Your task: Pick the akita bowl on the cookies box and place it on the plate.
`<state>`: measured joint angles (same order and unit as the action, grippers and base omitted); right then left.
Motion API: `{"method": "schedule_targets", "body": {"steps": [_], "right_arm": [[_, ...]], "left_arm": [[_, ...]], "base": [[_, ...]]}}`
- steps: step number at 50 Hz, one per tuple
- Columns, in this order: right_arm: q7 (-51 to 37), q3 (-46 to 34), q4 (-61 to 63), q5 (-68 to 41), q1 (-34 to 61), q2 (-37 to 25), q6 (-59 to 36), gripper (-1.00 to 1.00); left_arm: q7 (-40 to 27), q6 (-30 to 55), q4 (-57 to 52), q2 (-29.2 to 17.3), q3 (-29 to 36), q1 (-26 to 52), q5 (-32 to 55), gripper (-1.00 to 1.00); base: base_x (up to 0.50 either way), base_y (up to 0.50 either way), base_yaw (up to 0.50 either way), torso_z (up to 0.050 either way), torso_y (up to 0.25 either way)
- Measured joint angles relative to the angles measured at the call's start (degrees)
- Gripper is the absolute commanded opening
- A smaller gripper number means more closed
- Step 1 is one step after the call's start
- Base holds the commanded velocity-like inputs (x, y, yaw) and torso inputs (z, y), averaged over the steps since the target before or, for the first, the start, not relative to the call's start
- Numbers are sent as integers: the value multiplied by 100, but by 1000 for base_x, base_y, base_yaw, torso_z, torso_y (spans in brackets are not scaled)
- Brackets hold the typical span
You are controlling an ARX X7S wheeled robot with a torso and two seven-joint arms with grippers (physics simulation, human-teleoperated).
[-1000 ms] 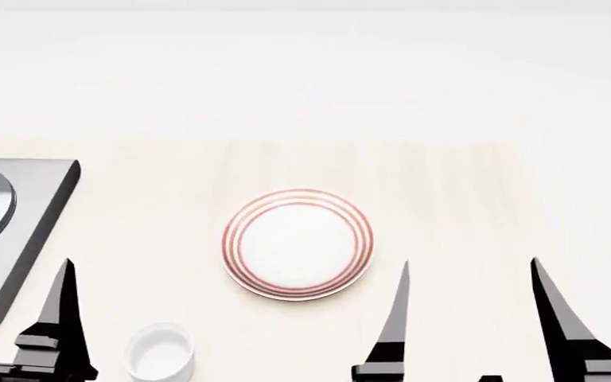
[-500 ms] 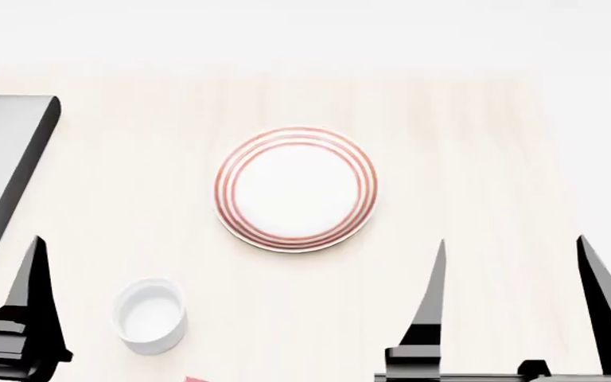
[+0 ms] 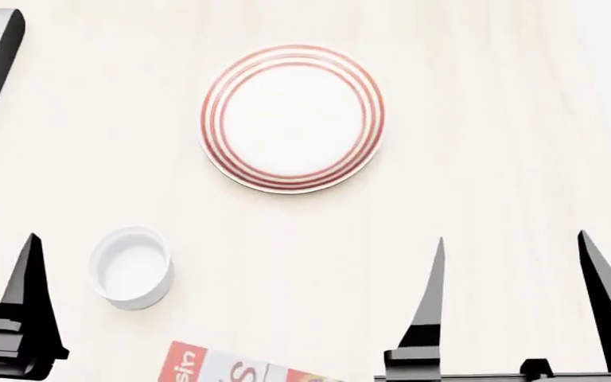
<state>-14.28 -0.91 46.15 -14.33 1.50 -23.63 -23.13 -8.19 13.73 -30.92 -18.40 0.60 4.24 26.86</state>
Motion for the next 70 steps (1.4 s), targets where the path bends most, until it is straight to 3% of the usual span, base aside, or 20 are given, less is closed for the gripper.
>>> {"method": "schedule_targets", "body": {"steps": [30, 50, 59, 70], "right_arm": [[-15, -11, -14, -117, 17, -73, -90, 100], [23, -81, 291, -596, 606, -373, -1301, 100], [-29, -37, 799, -1319, 1204, -686, -2415, 100], [-1423, -522, 1182, -3922, 2534, -1952, -2949, 100]], "left_arm": [[-161, 430, -45, -218, 137, 353, 4, 100], [322, 1205, -73, -656, 342, 1281, 648, 100], [479, 1356, 2, -761, 399, 1495, 808, 100], [532, 1430, 14, -825, 448, 1572, 869, 100]], "base": [[0, 0, 0, 0, 0], [0, 0, 0, 0, 0], [0, 0, 0, 0, 0], [0, 0, 0, 0, 0]]}}
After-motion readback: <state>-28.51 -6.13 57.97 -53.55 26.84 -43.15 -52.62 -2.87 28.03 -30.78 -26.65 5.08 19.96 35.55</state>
